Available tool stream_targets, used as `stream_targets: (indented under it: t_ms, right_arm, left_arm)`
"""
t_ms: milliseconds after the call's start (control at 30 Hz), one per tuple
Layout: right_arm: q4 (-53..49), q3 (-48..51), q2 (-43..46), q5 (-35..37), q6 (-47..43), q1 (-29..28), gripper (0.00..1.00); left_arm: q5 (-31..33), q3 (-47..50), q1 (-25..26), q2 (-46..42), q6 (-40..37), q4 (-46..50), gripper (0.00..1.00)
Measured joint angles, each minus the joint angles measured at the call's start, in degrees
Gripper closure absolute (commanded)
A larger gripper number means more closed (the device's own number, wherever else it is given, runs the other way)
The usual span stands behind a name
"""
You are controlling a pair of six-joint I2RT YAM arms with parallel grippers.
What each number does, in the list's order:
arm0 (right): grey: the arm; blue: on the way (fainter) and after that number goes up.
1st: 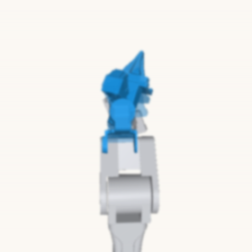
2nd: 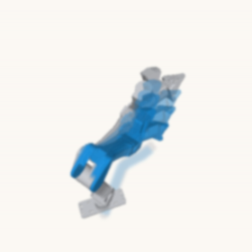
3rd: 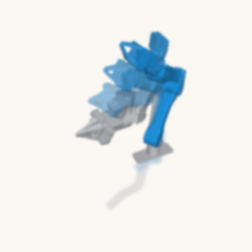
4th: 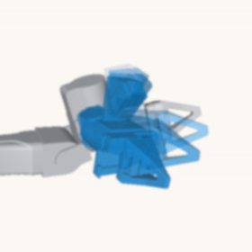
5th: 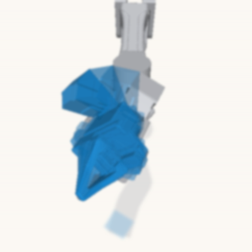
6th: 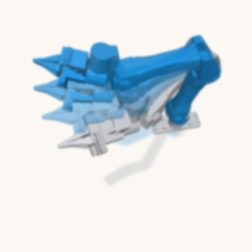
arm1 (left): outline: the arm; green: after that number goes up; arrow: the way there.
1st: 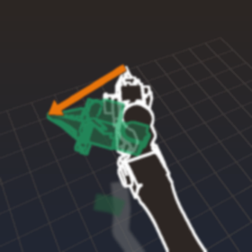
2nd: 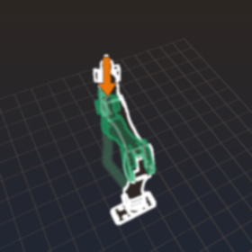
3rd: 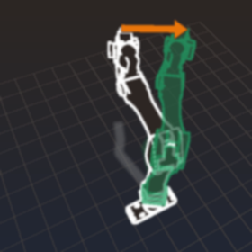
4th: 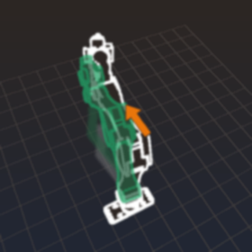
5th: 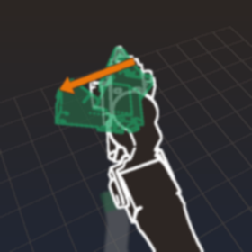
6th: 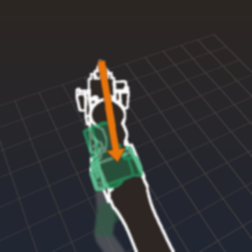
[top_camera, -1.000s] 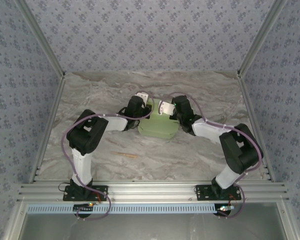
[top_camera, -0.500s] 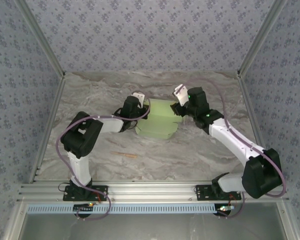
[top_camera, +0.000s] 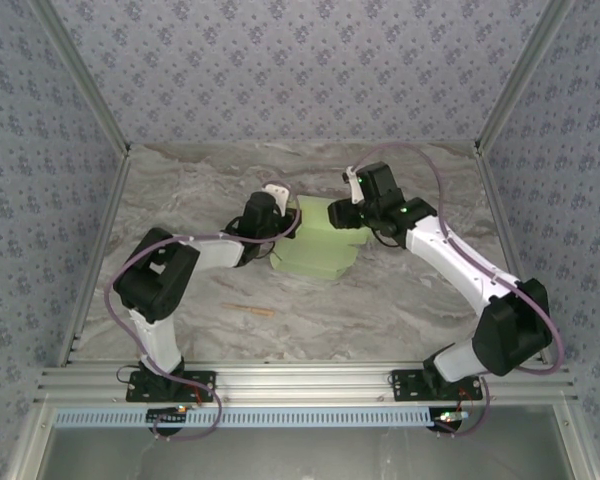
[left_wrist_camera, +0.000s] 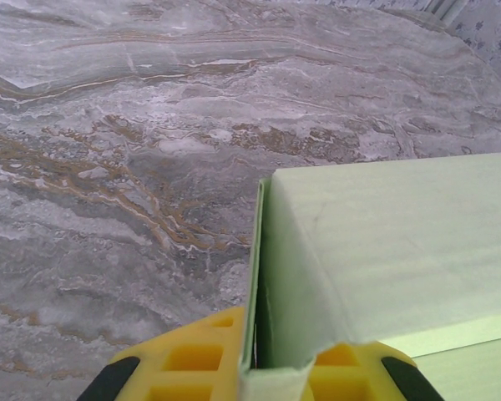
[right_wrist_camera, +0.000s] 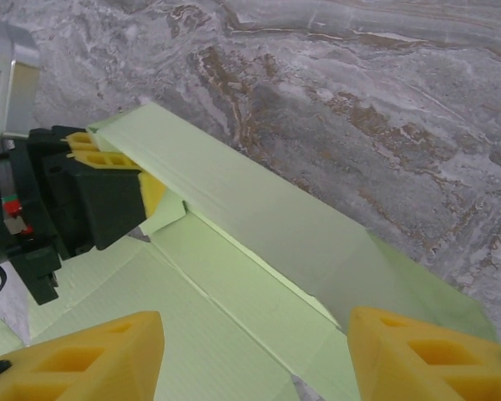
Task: Fold the paper box
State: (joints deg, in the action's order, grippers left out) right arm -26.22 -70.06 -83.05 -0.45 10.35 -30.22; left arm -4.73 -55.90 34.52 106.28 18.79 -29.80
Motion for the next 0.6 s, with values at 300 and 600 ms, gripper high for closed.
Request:
stream_targets:
  t_ms: [300, 600]
  right_arm:
    - [-1.88, -3.28, 0.42, 6.91, -19.43, -3.08, 0.30]
    - [-5.57, -6.16, 0.57, 3.41, -27.04, 3.15, 0.33]
  left_arm:
    - [-1.31, 0.20, 0.42, -1.97, -5.25, 2.19, 1.00]
    - [-1.01, 0.61, 0.42, -5.44, -9.27, 5.46, 1.00]
